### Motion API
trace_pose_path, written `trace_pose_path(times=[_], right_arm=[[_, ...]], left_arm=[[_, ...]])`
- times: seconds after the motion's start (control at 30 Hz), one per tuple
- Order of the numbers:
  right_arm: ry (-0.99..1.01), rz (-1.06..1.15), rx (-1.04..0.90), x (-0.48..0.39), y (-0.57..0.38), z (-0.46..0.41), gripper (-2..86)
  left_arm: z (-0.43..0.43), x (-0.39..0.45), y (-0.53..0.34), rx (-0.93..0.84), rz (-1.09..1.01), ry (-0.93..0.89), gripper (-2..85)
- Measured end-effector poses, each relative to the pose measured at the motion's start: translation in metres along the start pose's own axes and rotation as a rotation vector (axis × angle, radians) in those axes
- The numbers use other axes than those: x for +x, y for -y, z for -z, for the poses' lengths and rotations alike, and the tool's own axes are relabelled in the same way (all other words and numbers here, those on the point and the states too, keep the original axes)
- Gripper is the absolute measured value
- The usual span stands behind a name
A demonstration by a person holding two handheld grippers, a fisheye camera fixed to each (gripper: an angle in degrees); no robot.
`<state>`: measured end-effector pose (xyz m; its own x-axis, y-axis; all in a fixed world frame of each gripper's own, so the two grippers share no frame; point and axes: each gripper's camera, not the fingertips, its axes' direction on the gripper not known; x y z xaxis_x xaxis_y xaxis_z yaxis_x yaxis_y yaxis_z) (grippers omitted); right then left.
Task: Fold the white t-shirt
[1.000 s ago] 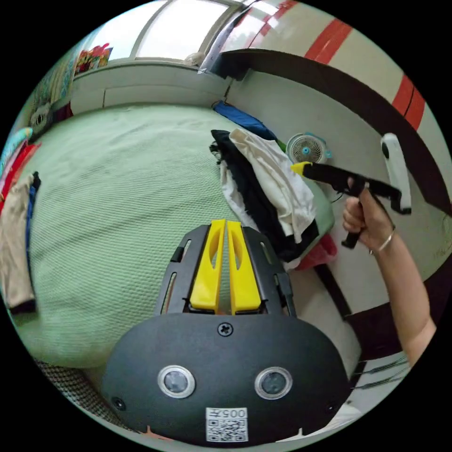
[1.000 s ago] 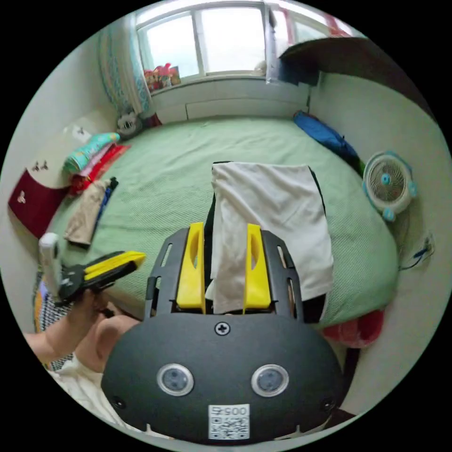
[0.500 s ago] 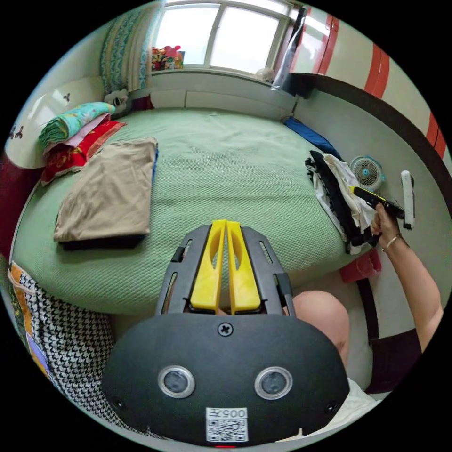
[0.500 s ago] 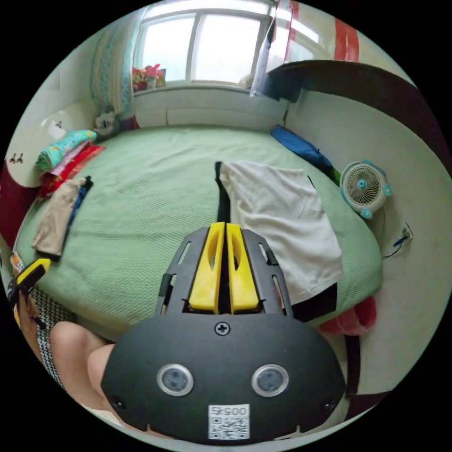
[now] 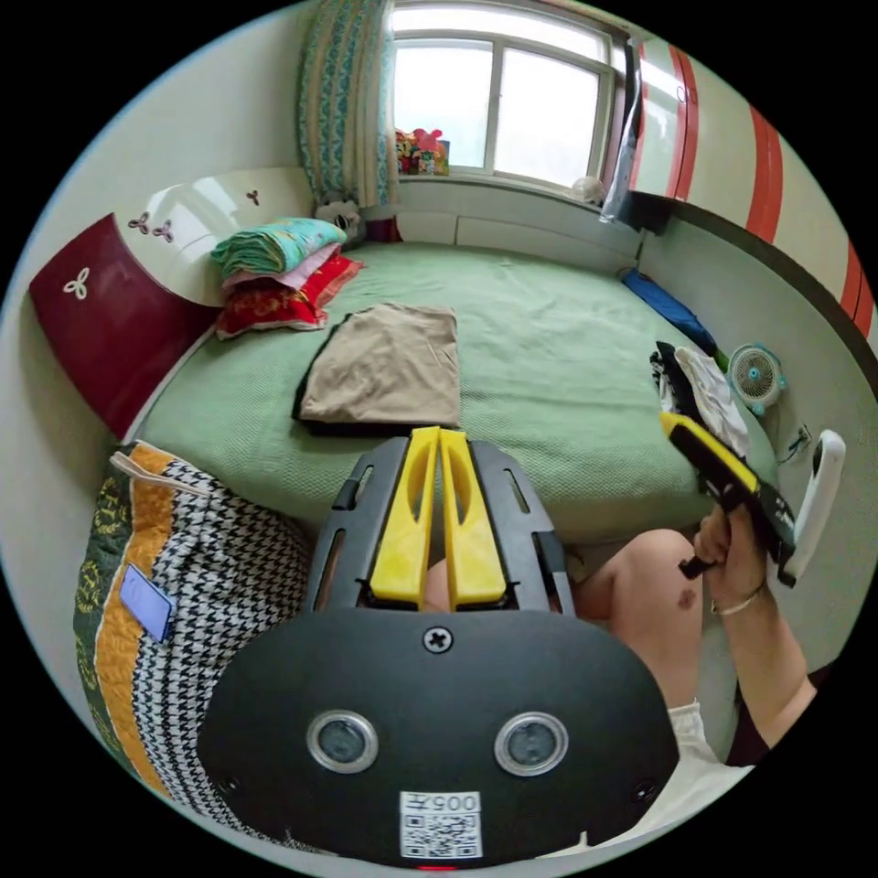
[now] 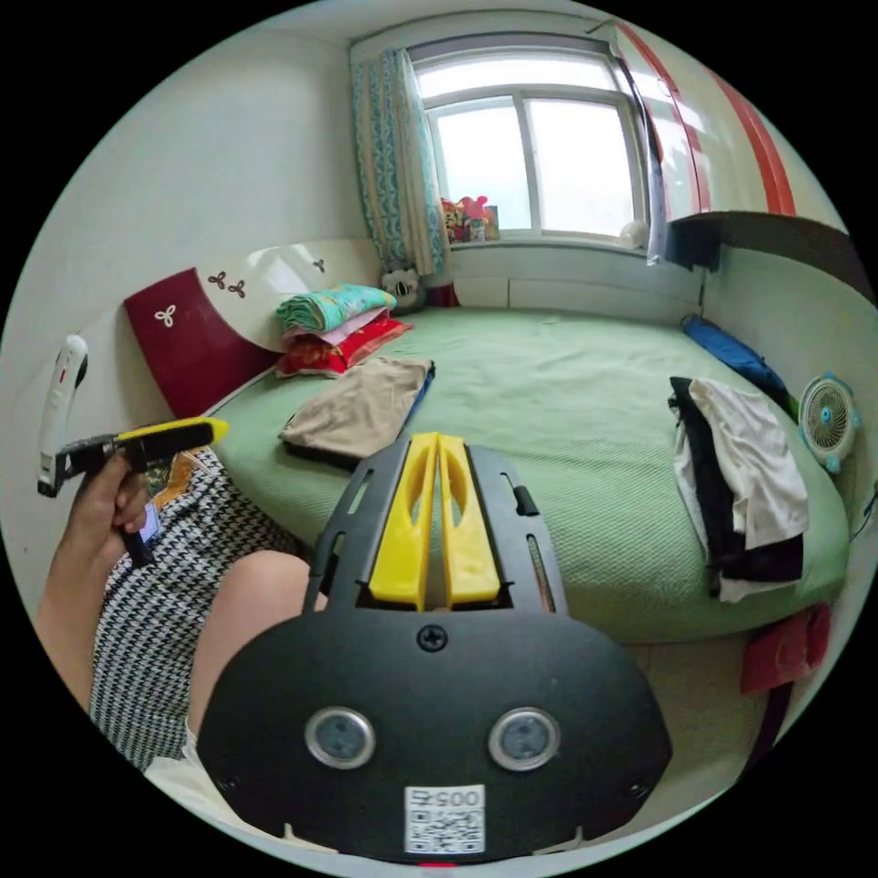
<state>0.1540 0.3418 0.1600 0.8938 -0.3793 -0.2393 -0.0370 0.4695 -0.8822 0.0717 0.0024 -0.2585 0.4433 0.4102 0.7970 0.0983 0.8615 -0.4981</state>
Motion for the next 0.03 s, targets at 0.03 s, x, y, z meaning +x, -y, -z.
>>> trace_pose_path(times=[0.03], right_arm=[[0.001, -0.005, -0.012, 0.0004, -0.0077, -0.0034, -1.0]], left_arm=[[0.0089, -0.0085, 0.0026, 0.022, 0.008, 0.005, -0.5]])
